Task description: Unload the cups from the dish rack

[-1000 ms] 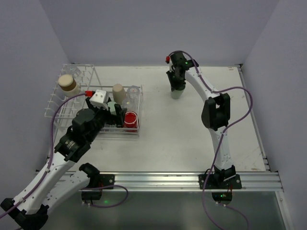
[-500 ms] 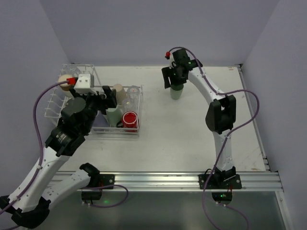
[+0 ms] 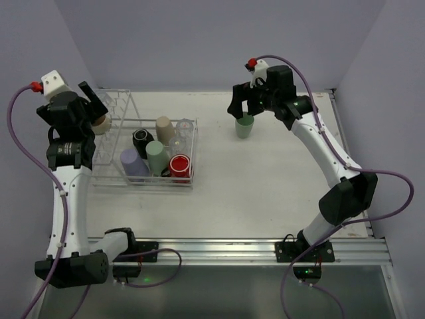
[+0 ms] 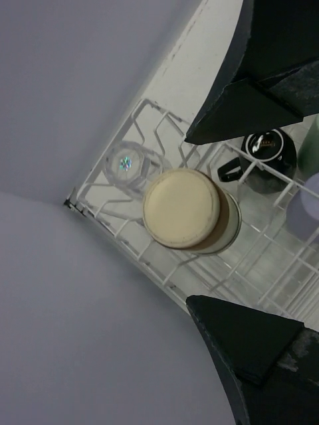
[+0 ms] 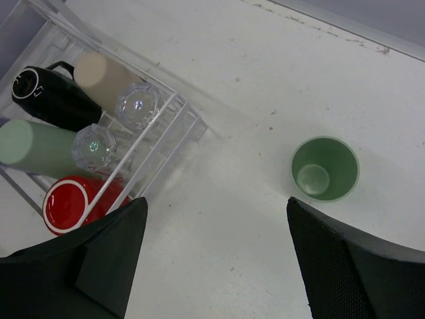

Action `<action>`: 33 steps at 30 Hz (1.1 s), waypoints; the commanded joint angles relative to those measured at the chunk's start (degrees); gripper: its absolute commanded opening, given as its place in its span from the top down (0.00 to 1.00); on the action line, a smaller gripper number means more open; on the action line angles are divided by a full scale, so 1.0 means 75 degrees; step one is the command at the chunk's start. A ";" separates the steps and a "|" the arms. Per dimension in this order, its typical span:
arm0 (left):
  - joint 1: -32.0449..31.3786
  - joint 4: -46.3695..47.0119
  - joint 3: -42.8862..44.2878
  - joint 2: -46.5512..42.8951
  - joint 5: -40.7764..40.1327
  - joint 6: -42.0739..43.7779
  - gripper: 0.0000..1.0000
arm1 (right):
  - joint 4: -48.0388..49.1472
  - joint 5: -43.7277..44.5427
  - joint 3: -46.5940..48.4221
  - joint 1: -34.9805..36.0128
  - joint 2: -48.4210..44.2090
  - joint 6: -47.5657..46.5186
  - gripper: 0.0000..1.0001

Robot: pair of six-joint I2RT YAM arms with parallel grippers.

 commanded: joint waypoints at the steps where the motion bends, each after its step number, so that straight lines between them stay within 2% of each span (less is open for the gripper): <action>1: 0.0644 -0.0291 -0.0127 -0.0260 0.0735 -0.0299 0.00 | 0.0553 -0.0640 -0.0226 -0.0020 0.0082 0.0174 0.12; 4: 0.0892 -0.0385 -0.0046 0.0138 0.1020 -0.0218 0.00 | 0.0728 -0.0957 -0.0295 0.0003 -0.0022 0.0303 0.12; 12: 0.0904 -0.0222 0.0154 0.1006 0.1476 0.0333 0.00 | 0.1033 -0.1368 -0.0495 0.0061 0.0023 0.0398 0.11; 19: 0.0915 -0.0092 0.0177 0.1545 0.1255 0.0322 0.00 | 0.1057 -0.1322 -0.0483 0.0143 0.0165 0.0362 0.11; 22: 0.0904 -0.0034 -0.0021 0.1546 0.0938 0.0333 0.12 | 0.1092 -0.1251 -0.0495 0.0155 0.0153 0.0362 0.12; 26: 0.0904 0.0001 -0.0303 0.1196 0.0703 0.0369 0.37 | 0.1080 -0.1204 -0.0483 0.0179 0.0153 0.0397 0.12; 29: 0.0904 -0.0138 -0.0350 0.0832 0.0761 0.0380 0.47 | 0.1069 -0.1181 -0.0483 0.0225 0.0094 0.0409 0.12; 33: 0.0892 -0.0478 -0.0117 0.0328 0.1485 0.0334 0.52 | 0.1103 -0.1064 -0.0507 0.0354 -0.0023 0.0514 0.12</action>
